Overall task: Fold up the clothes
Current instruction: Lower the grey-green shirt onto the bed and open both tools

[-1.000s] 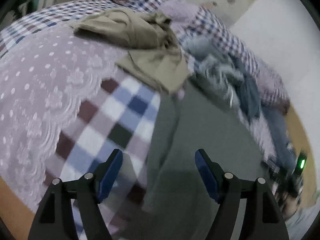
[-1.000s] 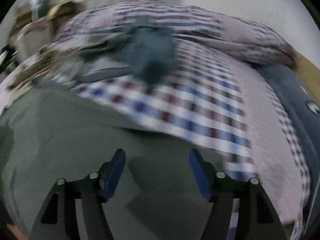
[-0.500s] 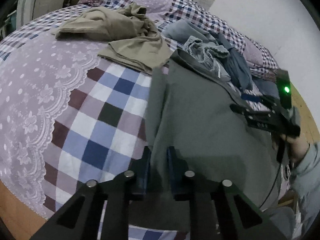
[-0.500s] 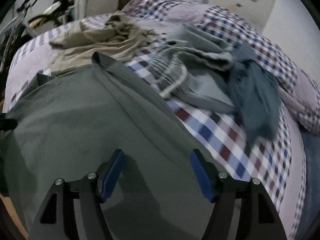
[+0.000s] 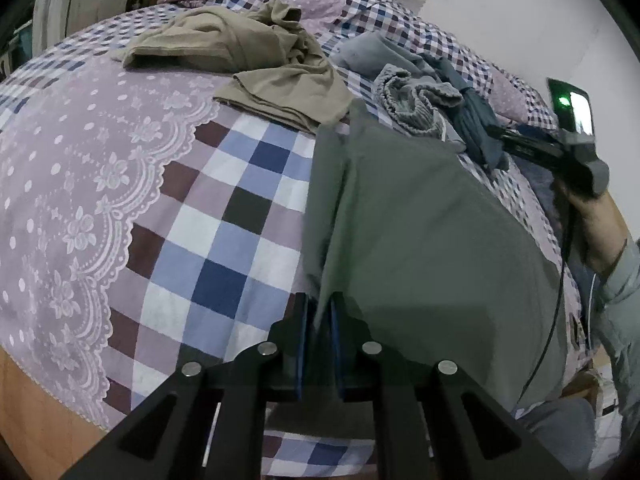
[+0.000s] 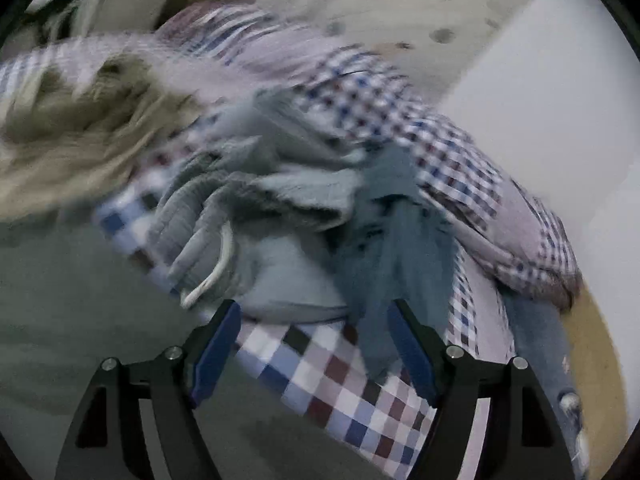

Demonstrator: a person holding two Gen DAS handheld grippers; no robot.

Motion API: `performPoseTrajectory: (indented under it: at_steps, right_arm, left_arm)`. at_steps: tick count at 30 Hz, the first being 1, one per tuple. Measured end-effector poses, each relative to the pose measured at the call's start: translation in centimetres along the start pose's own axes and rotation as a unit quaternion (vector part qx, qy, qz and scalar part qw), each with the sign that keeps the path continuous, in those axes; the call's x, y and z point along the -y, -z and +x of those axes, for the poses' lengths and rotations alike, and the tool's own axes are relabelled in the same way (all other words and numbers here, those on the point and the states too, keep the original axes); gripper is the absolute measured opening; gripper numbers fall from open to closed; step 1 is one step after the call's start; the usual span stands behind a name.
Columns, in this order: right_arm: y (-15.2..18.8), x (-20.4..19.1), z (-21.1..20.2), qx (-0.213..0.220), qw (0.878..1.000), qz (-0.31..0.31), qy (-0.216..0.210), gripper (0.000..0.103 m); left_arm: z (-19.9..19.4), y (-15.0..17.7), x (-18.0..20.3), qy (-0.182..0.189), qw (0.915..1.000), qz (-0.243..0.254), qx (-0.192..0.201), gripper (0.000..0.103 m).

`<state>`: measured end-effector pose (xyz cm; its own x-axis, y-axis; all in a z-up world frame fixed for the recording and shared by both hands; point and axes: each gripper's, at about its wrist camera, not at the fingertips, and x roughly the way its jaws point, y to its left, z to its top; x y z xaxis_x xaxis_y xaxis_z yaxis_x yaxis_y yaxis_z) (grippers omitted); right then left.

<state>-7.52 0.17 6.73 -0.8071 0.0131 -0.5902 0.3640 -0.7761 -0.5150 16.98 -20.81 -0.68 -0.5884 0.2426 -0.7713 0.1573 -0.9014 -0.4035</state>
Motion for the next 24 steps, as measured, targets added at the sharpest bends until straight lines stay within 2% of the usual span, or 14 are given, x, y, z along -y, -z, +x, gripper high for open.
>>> performPoseTrajectory:
  at_steps: [3,5,9,12,15,17,19,21,24]
  right_arm:
    - [1.3,1.0,-2.0,0.008,1.0,0.025,-0.016,0.079]
    - [2.5,1.4,-3.6,0.014,0.999,0.036,-0.024,0.079]
    - [7.1,2.8,-8.3,0.018,0.995,0.082,-0.06,0.079]
    - [10.6,3.5,-11.2,0.02,0.991,0.114,-0.063,0.079]
    - [15.5,5.2,-14.6,0.016,0.986,0.161,-0.041,0.08]
    - [18.7,6.7,-16.3,0.006,0.982,0.188,-0.023,0.08]
    - [21.5,8.4,-17.7,-0.002,0.978,0.21,-0.001,0.08]
    - [25.3,11.0,-19.1,-0.017,0.965,0.26,0.017,0.08]
    - [29.5,14.3,-20.4,-0.026,0.933,0.359,0.021,0.08]
  left_arm:
    - [-0.2,0.1,-0.5,0.011,0.9999,-0.013,-0.001,0.014]
    - [-0.3,0.2,-0.9,0.016,0.9996,-0.025,-0.002,0.02]
    - [-0.5,0.4,-1.4,0.029,0.9986,-0.044,-0.005,0.023]
    - [-0.7,0.9,-1.6,0.029,0.9983,-0.049,-0.009,0.029]
    - [-0.9,1.5,-2.2,0.025,0.9974,-0.067,-0.013,0.043]
    - [-1.0,2.0,-2.5,0.018,0.9963,-0.081,-0.021,0.063]
    - [-1.0,2.5,-2.8,0.014,0.9953,-0.092,-0.026,0.065]
    - [-1.2,2.9,-2.9,0.016,0.9951,-0.094,-0.025,0.065]
    - [-1.4,3.6,-3.2,0.026,0.993,-0.113,-0.023,0.065]
